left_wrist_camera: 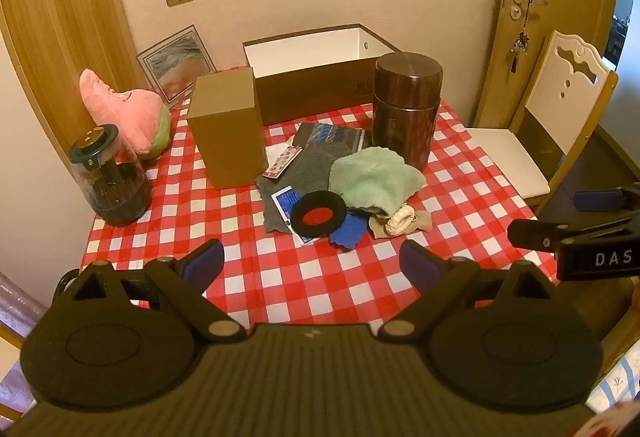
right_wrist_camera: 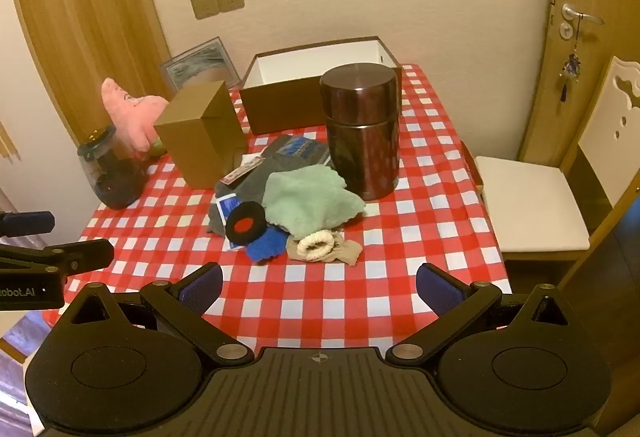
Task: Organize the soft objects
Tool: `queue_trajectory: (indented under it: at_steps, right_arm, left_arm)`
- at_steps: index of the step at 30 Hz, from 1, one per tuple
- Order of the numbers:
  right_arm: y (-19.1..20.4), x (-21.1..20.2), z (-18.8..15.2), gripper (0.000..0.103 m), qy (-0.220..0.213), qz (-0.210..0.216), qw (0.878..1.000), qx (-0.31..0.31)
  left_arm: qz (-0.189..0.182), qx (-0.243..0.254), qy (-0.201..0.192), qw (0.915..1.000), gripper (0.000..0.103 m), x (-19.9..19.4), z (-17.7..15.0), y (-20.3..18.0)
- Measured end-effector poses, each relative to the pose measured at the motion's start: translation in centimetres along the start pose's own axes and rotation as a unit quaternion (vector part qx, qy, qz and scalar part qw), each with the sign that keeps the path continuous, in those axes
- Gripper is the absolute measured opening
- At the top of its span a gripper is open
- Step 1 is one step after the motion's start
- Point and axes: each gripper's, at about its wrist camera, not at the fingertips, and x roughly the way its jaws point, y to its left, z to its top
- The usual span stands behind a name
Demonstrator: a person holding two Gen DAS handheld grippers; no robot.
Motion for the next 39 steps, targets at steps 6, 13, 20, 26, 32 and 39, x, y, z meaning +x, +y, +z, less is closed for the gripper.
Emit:
queue_trajectory:
  at_steps: [6, 13, 20, 26, 32, 39]
  right_arm:
    - [-0.07, -0.05, -0.07, 0.103, -0.002, 0.000, 1.000, 0.001]
    - [-0.24, -0.26, -0.07, 0.103, -0.003, 0.001, 1.000, 0.000]
    - [-0.16, -0.31, -0.19, 0.103, -0.001, 0.000, 1.000, -0.001]
    - [-0.15, -0.41, -0.32, 0.103, -0.001, -0.001, 1.000, -0.001]
    - [-0.14, -0.49, -0.40, 0.103, -0.002, -0.001, 1.000, -0.001]
    - [-0.13, -0.56, -0.43, 0.103, -0.003, -0.001, 1.000, -0.001]
  left_arm:
    - [0.000, 0.001, 0.000, 1.0000, 0.094, 0.00, 0.00, -0.01]
    - [0.001, 0.001, 0.001, 1.0000, 0.094, 0.00, 0.00, -0.01]
    - [0.001, 0.000, 0.001, 1.0000, 0.094, 0.01, 0.00, 0.00]
    - [0.000, 0.000, 0.001, 1.0000, 0.094, 0.01, 0.00, 0.00]
    - [0.001, 0.000, 0.000, 1.0000, 0.094, 0.00, 0.00, 0.00]
    - [0.001, 0.001, 0.001, 1.0000, 0.094, 0.01, 0.00, 0.00]
